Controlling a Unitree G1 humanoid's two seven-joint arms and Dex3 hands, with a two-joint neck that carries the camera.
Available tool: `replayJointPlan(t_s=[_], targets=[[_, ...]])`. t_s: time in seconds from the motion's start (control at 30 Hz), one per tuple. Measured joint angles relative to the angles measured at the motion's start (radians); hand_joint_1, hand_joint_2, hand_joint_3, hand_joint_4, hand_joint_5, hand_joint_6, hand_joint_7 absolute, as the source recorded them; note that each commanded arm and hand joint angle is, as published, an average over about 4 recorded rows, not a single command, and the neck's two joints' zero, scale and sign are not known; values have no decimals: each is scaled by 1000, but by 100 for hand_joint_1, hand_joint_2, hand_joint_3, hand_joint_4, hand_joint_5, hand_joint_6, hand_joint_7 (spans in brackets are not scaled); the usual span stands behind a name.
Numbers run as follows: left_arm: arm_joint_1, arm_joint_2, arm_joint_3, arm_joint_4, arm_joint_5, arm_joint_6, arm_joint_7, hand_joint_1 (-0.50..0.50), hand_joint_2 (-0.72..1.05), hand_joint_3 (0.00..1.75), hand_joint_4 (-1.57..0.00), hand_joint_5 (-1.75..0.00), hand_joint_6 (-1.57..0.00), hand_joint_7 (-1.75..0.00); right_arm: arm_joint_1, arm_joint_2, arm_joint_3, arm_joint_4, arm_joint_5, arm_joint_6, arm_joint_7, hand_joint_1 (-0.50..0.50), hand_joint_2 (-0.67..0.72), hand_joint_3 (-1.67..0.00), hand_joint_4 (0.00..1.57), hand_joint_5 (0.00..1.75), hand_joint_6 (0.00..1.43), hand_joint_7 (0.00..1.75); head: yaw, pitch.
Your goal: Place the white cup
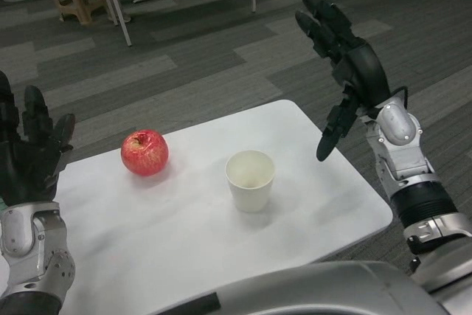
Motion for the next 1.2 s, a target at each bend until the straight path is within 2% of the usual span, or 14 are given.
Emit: replayJointPlan(t_s=[0.27, 1.0, 1.1, 1.2], targets=[[0, 0, 1, 0, 0, 0, 0, -50, 105, 9, 0, 0, 0, -7, -1, -4, -29, -42, 0, 1, -9, -42, 47, 0, 0, 0, 0, 0, -3, 7], [0, 0, 2, 0, 1, 0, 0, -50, 105, 9, 0, 0, 0, -7, -20, 2, -6, -48, 0, 1, -10, -42, 47, 0, 0, 0, 0, 0, 5, 8], [0, 0, 2, 0, 1, 0, 0, -50, 105, 2, 0, 0, 0, -7, -20, 5, -2, -48, 0, 1, -11, -42, 47, 0, 0, 0, 0, 0, 4, 7], [0, 0, 2, 0, 1, 0, 0, -50, 105, 7, 0, 0, 0, -7, -20, 7, 1, -48, 0, 1, -11, -42, 46, 0, 0, 0, 0, 0, 4, 7]])
